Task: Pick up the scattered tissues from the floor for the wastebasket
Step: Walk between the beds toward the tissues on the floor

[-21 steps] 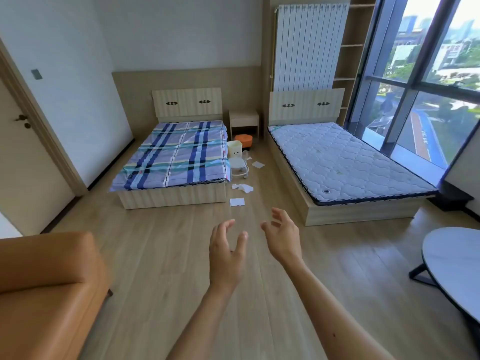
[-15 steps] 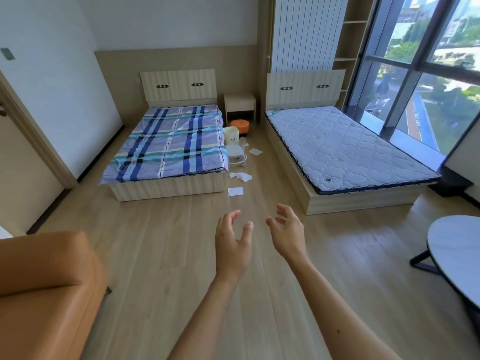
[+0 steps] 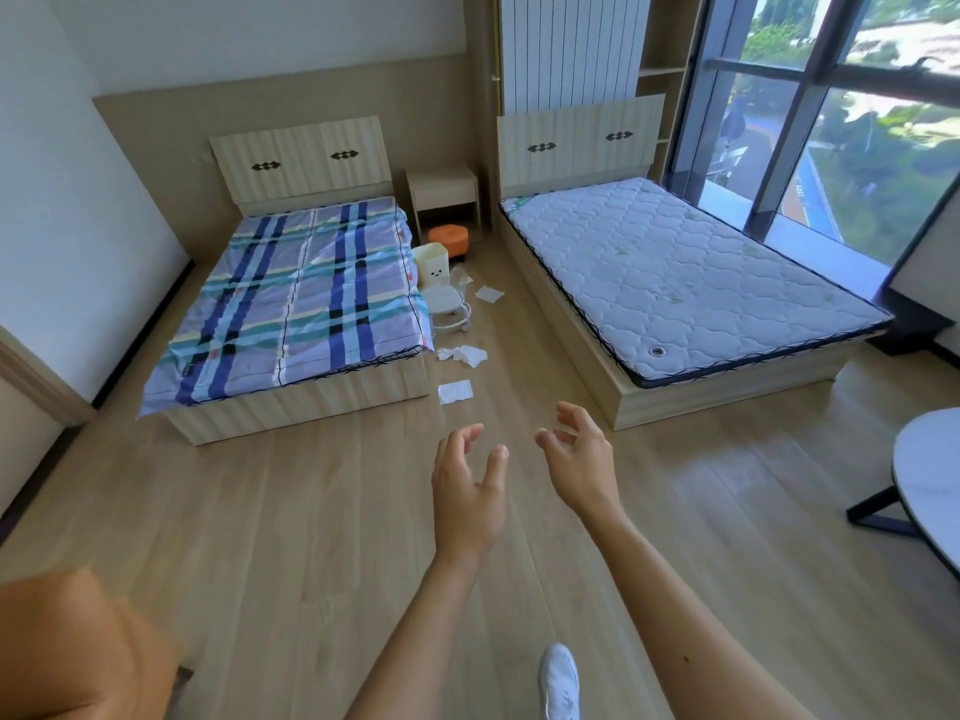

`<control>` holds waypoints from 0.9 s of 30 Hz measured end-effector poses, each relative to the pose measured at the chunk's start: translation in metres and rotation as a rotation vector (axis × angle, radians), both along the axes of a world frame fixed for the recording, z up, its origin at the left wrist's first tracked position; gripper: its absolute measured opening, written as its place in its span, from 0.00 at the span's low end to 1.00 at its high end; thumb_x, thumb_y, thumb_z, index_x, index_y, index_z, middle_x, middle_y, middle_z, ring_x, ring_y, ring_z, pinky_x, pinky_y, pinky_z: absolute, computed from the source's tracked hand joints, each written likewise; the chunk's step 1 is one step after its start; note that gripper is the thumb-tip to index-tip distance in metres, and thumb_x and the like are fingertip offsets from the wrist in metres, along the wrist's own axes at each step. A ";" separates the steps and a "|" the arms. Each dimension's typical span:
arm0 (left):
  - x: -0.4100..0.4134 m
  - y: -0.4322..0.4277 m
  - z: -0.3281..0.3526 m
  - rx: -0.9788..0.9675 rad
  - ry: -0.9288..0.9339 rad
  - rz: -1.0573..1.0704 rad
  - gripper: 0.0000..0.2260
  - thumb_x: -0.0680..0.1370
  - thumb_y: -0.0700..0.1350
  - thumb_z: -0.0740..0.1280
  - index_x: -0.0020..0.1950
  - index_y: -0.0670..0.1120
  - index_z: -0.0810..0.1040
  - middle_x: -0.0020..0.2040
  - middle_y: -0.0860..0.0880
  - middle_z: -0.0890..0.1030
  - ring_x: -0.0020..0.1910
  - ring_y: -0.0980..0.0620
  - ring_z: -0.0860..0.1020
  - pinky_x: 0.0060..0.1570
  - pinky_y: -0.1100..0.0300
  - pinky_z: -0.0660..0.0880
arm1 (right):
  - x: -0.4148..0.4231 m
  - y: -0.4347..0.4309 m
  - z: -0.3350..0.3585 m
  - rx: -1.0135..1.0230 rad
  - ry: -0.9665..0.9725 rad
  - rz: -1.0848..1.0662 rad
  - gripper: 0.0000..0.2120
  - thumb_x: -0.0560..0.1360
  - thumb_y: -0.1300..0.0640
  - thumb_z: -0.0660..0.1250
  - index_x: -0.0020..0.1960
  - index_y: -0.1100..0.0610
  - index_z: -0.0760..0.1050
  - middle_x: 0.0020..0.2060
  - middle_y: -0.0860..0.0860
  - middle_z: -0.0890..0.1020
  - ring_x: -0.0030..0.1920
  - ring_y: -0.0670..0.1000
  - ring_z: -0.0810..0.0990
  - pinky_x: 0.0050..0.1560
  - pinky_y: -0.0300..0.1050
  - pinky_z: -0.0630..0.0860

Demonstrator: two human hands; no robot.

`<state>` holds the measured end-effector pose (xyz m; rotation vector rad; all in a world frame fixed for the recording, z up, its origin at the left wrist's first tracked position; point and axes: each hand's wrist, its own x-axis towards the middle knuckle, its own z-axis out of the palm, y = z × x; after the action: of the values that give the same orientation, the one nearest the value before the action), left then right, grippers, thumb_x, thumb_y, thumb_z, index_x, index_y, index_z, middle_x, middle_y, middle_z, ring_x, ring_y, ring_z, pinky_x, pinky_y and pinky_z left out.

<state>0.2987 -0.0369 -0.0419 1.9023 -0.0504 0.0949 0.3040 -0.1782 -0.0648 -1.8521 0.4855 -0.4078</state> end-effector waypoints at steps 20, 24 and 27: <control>0.382 -0.133 -0.017 -0.021 0.057 0.002 0.13 0.79 0.47 0.67 0.63 0.48 0.76 0.61 0.52 0.78 0.64 0.53 0.75 0.65 0.51 0.74 | 0.383 -0.143 0.006 -0.022 0.069 0.072 0.24 0.75 0.52 0.68 0.70 0.54 0.71 0.66 0.48 0.77 0.60 0.48 0.78 0.62 0.50 0.75; 0.474 -0.147 -0.027 -0.033 0.081 -0.008 0.13 0.79 0.47 0.67 0.63 0.48 0.76 0.63 0.52 0.78 0.66 0.52 0.75 0.66 0.50 0.74 | 0.466 -0.156 -0.001 -0.041 0.108 0.084 0.24 0.75 0.53 0.68 0.70 0.54 0.71 0.66 0.49 0.77 0.61 0.49 0.78 0.62 0.53 0.75; 0.551 -0.160 -0.028 -0.025 0.091 -0.017 0.14 0.79 0.46 0.67 0.63 0.46 0.76 0.63 0.51 0.78 0.65 0.51 0.75 0.65 0.47 0.74 | 0.538 -0.166 -0.003 -0.059 0.135 0.090 0.23 0.76 0.53 0.69 0.70 0.54 0.71 0.65 0.49 0.77 0.61 0.49 0.78 0.62 0.54 0.76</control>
<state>0.8493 -0.1973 -0.0703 1.8788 -0.0041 -0.0030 0.8419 -0.3447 -0.0679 -1.9588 0.4832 -0.2399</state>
